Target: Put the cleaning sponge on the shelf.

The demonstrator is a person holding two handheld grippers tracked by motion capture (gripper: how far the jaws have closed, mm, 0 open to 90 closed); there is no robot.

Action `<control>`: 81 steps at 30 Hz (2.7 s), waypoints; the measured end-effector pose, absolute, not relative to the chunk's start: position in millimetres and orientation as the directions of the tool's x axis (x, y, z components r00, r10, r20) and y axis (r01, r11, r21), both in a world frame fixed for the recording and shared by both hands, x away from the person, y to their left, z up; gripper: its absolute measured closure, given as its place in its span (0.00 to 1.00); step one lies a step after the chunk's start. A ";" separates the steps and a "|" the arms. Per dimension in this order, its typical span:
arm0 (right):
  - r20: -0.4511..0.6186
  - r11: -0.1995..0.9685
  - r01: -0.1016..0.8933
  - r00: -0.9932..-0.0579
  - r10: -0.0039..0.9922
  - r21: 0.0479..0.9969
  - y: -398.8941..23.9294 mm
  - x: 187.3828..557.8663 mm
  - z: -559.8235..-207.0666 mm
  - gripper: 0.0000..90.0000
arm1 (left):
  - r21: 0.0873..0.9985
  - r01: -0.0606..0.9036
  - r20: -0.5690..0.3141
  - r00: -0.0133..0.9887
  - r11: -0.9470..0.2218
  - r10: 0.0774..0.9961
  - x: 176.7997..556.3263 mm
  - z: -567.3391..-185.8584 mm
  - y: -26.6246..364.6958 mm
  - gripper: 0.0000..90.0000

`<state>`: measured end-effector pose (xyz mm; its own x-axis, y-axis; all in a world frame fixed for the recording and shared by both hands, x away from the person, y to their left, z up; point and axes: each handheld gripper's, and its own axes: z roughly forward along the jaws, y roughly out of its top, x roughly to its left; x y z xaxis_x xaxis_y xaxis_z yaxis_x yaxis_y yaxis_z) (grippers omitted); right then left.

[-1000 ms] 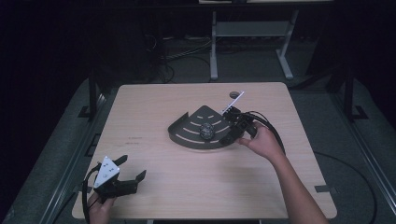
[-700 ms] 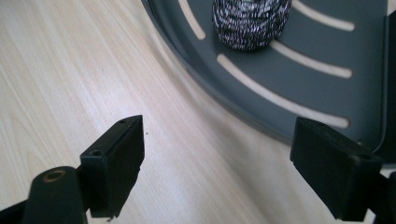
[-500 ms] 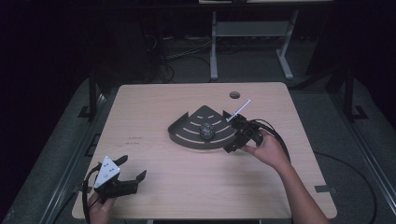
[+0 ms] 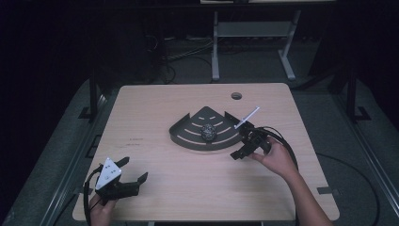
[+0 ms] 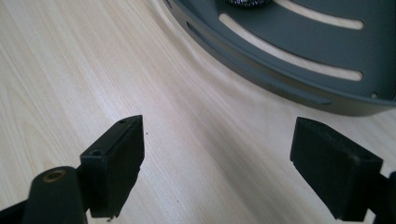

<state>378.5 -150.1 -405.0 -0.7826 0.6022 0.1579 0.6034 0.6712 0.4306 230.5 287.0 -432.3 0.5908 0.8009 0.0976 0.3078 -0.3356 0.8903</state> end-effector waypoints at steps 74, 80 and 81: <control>0.181 0.583 0.657 -0.723 0.666 0.478 -223.2 306.3 -441.3 0.19 | 0.883 0.311 0.108 0.594 -0.352 0.797 229.6 -434.2 284.4 0.15; 0.179 0.576 0.662 -0.716 0.675 0.479 -229.2 301.4 -441.3 0.19 | 0.884 0.310 0.106 0.594 -0.349 0.797 229.5 -434.1 284.7 0.15; 0.179 0.573 0.664 -0.714 0.677 0.480 -230.1 300.3 -441.4 0.19 | 0.885 0.310 0.106 0.594 -0.348 0.798 229.6 -434.3 284.5 0.15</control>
<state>300.3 -230.1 -441.4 -0.7139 0.6769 0.1793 0.6639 0.5730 0.4805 229.6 284.5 -434.3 0.5936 0.7977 0.1061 0.3096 -0.3481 0.8848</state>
